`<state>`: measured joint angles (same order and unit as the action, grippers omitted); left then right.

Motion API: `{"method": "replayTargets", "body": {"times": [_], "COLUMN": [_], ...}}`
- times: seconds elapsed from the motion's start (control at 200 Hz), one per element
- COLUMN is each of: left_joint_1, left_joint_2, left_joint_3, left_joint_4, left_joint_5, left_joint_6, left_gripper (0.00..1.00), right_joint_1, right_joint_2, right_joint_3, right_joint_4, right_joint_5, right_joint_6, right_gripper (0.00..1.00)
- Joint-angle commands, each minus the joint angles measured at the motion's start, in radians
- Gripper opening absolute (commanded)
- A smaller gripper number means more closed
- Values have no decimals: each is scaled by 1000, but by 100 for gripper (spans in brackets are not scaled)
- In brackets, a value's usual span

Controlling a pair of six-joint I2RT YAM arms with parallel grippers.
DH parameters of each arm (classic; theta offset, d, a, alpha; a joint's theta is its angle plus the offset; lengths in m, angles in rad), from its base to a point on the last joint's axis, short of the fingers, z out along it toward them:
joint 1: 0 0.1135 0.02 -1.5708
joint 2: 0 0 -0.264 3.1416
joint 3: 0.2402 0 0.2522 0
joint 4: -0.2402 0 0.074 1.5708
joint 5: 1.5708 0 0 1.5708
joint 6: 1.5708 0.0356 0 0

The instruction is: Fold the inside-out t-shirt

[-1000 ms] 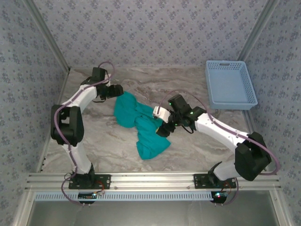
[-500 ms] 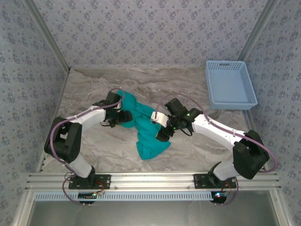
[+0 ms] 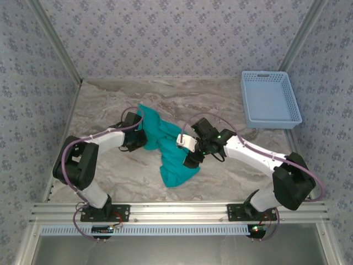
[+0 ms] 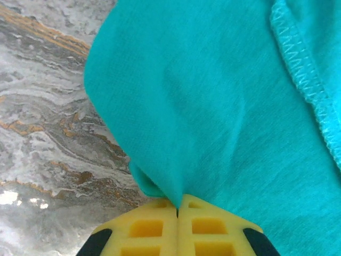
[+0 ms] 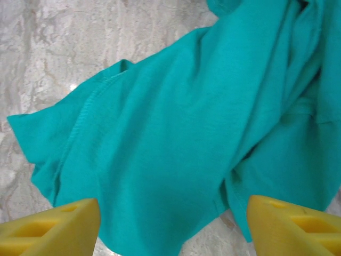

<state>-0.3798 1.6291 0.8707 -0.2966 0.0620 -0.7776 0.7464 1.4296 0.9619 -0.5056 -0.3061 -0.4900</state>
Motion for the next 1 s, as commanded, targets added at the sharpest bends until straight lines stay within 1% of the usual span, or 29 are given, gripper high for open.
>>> {"method": "replayTargets", "body": {"times": [0.0, 0.04, 0.085, 0.165, 0.215, 0.23, 0.245, 0.3, 0.305, 0.33, 0.35, 0.375, 0.525, 0.57, 0.65, 0.74, 0.755, 0.81, 0.859, 0.904, 0.954, 0.999], "left_joint_1": [-5, -5, -5, -4, -4, -4, -4, -4, -4, -4, -3, -4, -4, -1, 16, 73, 87, 141, 172, 182, 182, 182], "left_joint_2": [-95, -143, -195, -273, -313, -326, -336, -366, -369, -380, -388, -398, -439, -445, -461, -474, -475, -474, -474, -477, -486, -501], "left_joint_3": [64, 86, 117, 194, 235, 246, 255, 290, 293, 308, 317, 327, 353, 359, 370, 400, 409, 448, 490, 523, 544, 539], "left_joint_4": [-75, -124, -188, -317, -366, -374, -375, -434, -437, -451, -458, -466, -483, -493, -500, -485, -485, -482, -474, -470, -469, -467], "left_joint_5": [-27, -38, -49, -72, -73, -74, -74, -77, -78, -82, -83, -85, -129, -160, -209, -186, -176, -129, -100, -101, -105, -105], "left_joint_6": [11, 10, 7, -6, -10, -12, -14, -30, -30, -34, -37, -40, -48, -39, -23, 5, 6, 6, 21, 40, 68, 87], "left_gripper": [0, 0, 0, 0, 0, 0, 0, 0, 0, 0, 0, 0, 0, 0, 0, 0, 0, 0, 0, 0, 0, 0], "right_joint_1": [33, 35, 30, 14, 10, 10, 10, 7, 6, 3, 0, -3, -50, -70, -106, -151, -159, -173, -175, -161, -129, -91], "right_joint_2": [45, 60, 74, 99, 112, 116, 119, 128, 128, 128, 124, 116, 54, 41, 31, 16, 13, -3, -19, -34, -52, -65], "right_joint_3": [0, -10, -24, -23, -18, -15, -13, 2, 3, 11, 16, 19, 50, 71, 136, 221, 259, 300, 324, 328, 306, 263], "right_joint_4": [-66, -56, -34, -46, -60, -65, -68, -75, -75, -80, -82, -81, -31, -5, 6, 26, 39, 61, 74, 73, 53, 41], "right_joint_5": [23, 81, 133, 125, 94, 84, 75, 76, 78, 87, 101, 124, 298, 375, 458, 520, 532, 547, 565, 584, 596, 634], "right_joint_6": [8, 40, 72, 85, 69, 60, 54, 37, 36, 25, 19, 12, -10, 1, -18, -58, -68, -102, -149, -206, -278, -314], "right_gripper": [77, 80, 80, 79, 73, 69, 62, 28, 27, 13, 5, 0, 0, 0, 0, 0, 0, 0, 0, 0, 0, 0]}}
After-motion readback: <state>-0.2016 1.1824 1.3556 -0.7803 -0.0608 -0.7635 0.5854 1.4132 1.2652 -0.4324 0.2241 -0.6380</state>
